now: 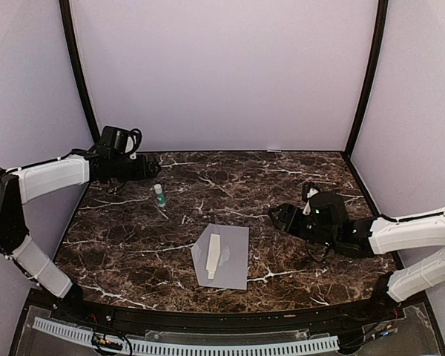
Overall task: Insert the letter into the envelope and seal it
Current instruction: Place the letter in the envelope, then pick up the solid glue from the center of the board.
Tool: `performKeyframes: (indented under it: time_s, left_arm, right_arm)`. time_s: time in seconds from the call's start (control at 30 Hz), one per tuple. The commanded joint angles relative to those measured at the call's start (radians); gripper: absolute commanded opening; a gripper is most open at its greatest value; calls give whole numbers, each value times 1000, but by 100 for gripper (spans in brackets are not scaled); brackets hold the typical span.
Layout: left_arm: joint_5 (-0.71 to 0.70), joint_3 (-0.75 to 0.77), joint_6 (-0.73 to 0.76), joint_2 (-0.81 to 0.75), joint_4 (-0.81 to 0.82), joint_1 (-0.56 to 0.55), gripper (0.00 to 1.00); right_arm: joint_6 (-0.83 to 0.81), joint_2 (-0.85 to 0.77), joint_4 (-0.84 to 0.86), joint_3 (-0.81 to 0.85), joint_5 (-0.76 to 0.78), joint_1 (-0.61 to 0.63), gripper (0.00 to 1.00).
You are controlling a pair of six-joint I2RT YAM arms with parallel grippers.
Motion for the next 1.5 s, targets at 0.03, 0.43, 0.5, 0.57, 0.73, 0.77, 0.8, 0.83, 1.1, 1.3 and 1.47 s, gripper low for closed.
performKeyframes:
  time_s: [0.03,0.43,0.5,0.57,0.73,0.77,0.8,0.83,1.1,1.3,1.47]
  left_arm:
    - [-145,-43,-76,75,95,3,90]
    - [16,-145,-65,209,366,-28,89]
    - [-1,-154,-57,221,379,-39,89]
    - [-30,-176,-55,230,391,-41,89]
    - [-110,-266,-32,231,507,-60,88]
    - [-120,-285,-24,233,536,-62,88]
    - [-134,-293,-22,235,548,-67,87]
    - [-139,-308,-22,236,568,-67,84]
    - [-135,-359,12,264,699,-73,58]
    - [-149,-349,54,292,713,-81,48]
    - [-186,-359,85,298,746,-83,43]
  right_arm:
    - [-10,-17,65,-54,-17,-12,82]
    - [28,69,129,-65,-77,-32,83]
    - [29,89,135,-54,-87,-33,83]
    - [32,109,144,-45,-97,-33,82]
    - [41,149,155,-30,-113,-35,82]
    - [42,155,158,-29,-116,-35,82]
    - [44,160,159,-26,-118,-35,82]
    - [46,164,160,-23,-120,-35,82]
    - [55,182,161,-19,-126,-36,81]
    - [61,194,164,-17,-135,-36,81]
    - [63,203,166,-14,-142,-36,81]
